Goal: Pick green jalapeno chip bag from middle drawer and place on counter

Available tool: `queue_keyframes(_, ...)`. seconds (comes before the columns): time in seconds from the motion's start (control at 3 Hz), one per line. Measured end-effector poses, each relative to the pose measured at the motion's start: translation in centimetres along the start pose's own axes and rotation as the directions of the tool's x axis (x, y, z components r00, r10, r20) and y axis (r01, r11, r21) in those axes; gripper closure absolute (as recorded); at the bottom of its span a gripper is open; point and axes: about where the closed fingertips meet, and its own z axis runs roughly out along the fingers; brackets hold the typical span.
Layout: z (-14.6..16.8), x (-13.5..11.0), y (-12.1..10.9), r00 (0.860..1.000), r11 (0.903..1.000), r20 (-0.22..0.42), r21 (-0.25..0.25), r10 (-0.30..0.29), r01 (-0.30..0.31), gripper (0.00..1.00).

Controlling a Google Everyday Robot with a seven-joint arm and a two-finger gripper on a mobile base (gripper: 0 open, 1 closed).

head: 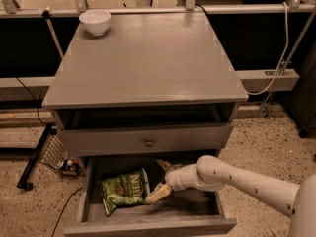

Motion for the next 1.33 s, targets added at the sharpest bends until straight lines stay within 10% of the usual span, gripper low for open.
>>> queue_keyframes(1.33, 5.2, 0.7, 0.7, 0.998, 0.9973, 0.057, -0.073, 0.007, -0.003, 0.13)
